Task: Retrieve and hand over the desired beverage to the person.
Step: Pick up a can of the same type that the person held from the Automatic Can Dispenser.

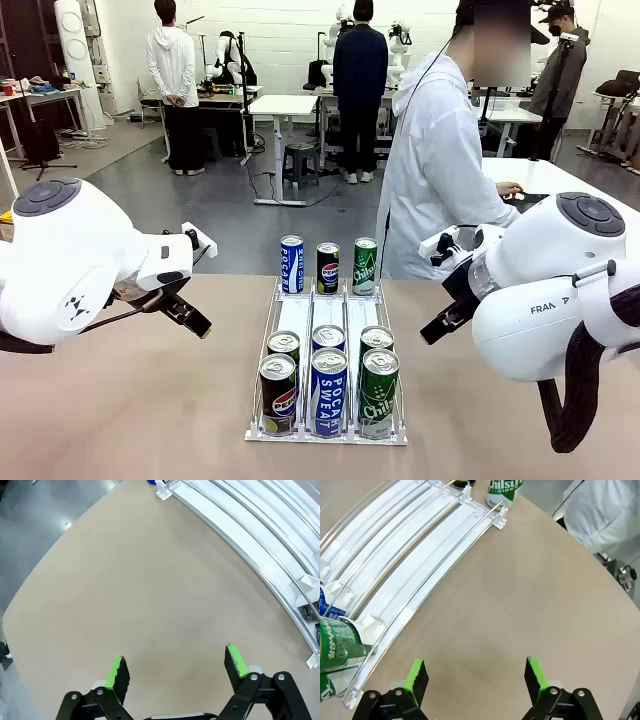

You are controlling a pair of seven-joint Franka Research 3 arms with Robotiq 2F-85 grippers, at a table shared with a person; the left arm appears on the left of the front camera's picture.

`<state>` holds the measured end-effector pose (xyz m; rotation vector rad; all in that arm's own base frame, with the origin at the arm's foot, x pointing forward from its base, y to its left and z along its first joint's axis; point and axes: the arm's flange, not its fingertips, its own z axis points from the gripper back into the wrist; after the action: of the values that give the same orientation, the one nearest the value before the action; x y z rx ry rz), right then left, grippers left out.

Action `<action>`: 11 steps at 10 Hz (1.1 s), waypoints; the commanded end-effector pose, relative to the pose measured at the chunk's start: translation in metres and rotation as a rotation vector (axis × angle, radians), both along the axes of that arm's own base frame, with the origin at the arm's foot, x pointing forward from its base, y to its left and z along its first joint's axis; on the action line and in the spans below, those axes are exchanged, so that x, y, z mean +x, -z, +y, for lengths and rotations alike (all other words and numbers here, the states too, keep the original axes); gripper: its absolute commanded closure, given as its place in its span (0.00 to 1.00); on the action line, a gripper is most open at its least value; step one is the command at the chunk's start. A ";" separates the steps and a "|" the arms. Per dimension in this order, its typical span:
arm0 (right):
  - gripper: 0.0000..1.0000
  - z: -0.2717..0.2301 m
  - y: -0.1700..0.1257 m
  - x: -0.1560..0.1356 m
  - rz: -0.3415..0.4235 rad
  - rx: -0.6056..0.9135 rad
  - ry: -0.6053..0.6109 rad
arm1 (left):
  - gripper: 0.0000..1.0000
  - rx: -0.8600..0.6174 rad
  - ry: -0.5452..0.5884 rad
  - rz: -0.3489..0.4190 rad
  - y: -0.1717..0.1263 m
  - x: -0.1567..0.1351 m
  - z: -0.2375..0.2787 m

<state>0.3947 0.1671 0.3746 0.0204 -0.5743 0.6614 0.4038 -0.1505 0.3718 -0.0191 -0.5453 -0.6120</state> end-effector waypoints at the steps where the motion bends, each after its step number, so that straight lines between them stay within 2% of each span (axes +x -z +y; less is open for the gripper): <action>1: 0.00 0.000 0.000 0.000 0.000 0.000 0.000 | 0.00 0.000 0.000 0.000 0.000 0.000 0.000; 11: 0.00 0.000 0.000 0.000 0.000 0.000 0.000 | 0.00 0.000 0.000 0.000 0.000 0.000 0.000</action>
<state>0.3947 0.1672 0.3746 0.0201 -0.5743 0.6617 0.4036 -0.1508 0.3718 -0.0192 -0.5453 -0.6126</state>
